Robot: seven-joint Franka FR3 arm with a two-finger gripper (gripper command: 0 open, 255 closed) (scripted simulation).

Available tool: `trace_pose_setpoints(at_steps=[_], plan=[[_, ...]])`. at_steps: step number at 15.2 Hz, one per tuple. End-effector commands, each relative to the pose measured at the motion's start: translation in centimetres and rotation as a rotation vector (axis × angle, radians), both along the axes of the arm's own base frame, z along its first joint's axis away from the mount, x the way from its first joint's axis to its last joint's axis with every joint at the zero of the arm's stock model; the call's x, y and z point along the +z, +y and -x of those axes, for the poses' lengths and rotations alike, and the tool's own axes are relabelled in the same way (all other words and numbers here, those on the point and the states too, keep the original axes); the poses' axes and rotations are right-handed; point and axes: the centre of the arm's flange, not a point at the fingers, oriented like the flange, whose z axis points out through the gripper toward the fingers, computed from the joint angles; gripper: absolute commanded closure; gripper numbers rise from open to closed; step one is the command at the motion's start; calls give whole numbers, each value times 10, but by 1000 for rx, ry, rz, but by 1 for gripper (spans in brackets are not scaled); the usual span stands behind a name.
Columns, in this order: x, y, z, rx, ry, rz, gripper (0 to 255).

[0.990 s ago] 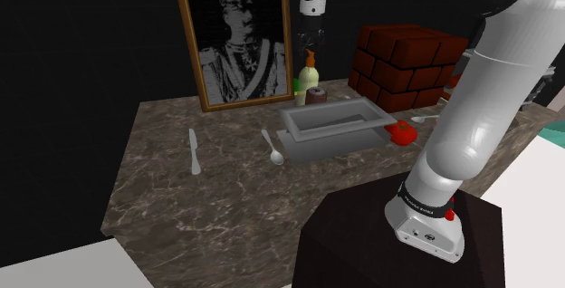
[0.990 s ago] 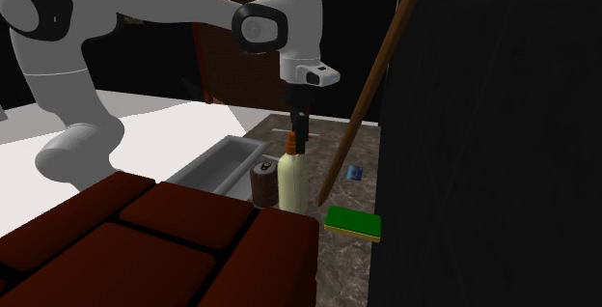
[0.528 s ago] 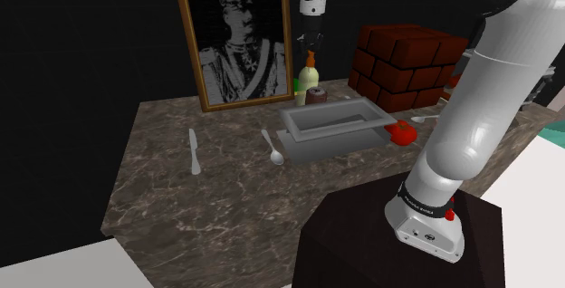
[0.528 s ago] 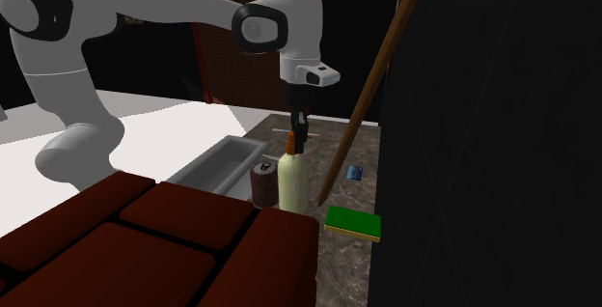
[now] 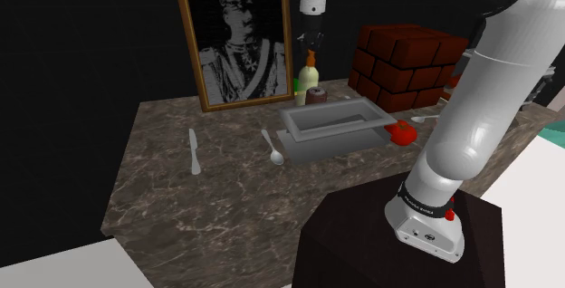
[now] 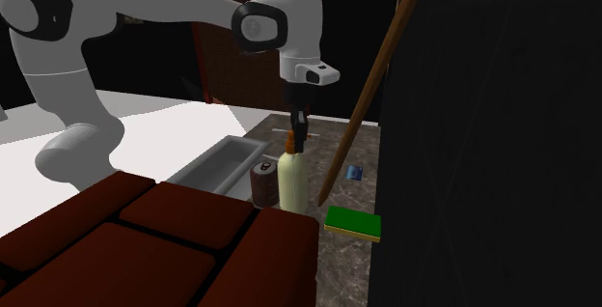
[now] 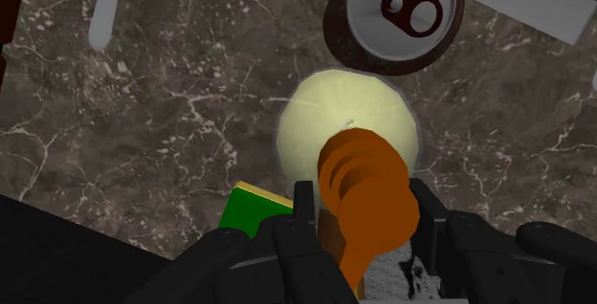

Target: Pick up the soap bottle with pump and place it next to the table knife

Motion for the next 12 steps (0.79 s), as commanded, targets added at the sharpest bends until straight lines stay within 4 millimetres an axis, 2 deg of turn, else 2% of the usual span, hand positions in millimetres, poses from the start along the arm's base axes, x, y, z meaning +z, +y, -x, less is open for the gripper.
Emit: trace_pose_setpoints(at_steps=[1, 12], plan=[[8, 0, 0, 0, 0, 0, 255], [66, 0, 0, 0, 0, 0, 255]])
